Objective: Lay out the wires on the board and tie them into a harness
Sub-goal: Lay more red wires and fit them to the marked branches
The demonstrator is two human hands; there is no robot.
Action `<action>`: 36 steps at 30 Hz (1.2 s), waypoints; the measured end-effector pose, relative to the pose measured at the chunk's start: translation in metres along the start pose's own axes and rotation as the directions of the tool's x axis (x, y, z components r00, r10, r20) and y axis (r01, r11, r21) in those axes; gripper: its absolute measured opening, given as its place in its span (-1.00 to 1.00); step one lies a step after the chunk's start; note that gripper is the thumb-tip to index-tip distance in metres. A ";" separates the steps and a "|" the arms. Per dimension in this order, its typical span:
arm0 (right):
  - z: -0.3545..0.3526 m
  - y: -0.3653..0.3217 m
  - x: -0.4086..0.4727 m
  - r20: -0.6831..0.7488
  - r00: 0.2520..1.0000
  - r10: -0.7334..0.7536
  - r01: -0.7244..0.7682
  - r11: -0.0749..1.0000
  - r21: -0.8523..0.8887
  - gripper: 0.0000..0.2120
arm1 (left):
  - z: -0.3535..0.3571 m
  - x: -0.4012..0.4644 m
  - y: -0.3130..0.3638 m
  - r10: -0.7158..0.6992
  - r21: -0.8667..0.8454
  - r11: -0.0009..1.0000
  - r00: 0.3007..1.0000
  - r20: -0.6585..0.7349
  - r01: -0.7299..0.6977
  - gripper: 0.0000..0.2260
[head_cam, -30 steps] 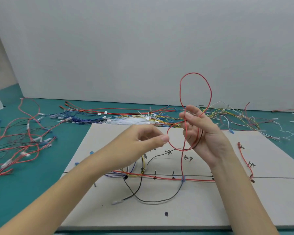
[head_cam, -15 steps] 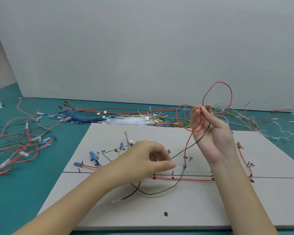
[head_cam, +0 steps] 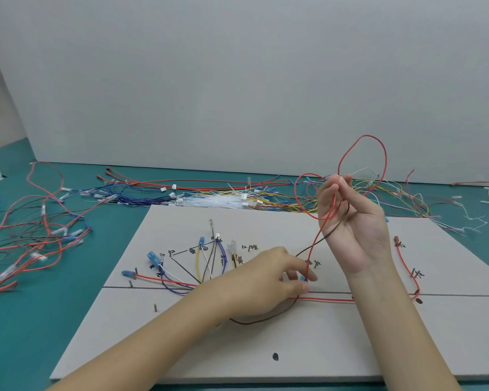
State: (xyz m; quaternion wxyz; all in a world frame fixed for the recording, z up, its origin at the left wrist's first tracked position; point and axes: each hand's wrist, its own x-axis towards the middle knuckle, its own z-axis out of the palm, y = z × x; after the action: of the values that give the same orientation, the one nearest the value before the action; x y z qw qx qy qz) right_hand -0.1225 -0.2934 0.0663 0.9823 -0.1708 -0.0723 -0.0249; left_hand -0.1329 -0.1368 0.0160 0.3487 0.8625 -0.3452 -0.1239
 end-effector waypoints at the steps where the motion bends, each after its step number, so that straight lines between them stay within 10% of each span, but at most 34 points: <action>1: 0.000 -0.001 0.000 0.001 1.000 -0.001 0.001 1.000 0.009 -0.87 | 0.000 -0.001 0.000 0.002 0.004 1.000 1.000 -0.011 -0.002 -0.84; 9: -0.008 -0.024 -0.001 0.057 0.998 -0.022 0.018 0.997 0.079 -0.80 | -0.033 -0.007 0.004 0.087 0.006 0.996 0.937 -0.337 -0.090 -0.88; 16: -0.006 -0.016 -0.002 -0.004 1.000 0.003 -0.004 0.935 -0.355 -0.91 | -0.082 -0.011 0.019 0.275 0.150 0.960 0.702 -0.657 -0.235 -0.92; 23: 0.003 0.020 -0.007 0.070 0.993 0.090 -0.013 0.704 -0.710 -0.66 | -0.099 -0.001 0.041 0.266 0.019 0.929 0.629 -0.731 -0.371 -0.92; 32: 0.004 0.036 -0.014 0.295 0.924 0.243 0.151 0.476 -0.866 -0.84 | -0.078 0.007 0.059 0.513 0.296 0.840 0.488 -0.706 -0.455 -0.94; 36: 0.004 0.032 -0.011 0.279 0.950 0.139 0.166 0.530 -0.831 -0.86 | -0.078 0.004 0.062 0.607 0.419 0.774 0.366 -0.705 -0.475 -0.95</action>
State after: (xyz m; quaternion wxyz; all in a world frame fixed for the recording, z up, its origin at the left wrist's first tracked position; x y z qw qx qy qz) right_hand -0.1315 -0.2621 0.0580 0.7508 -0.6264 -0.2063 -0.0372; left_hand -0.1263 -0.1317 0.1153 0.4236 0.6784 -0.4171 0.4316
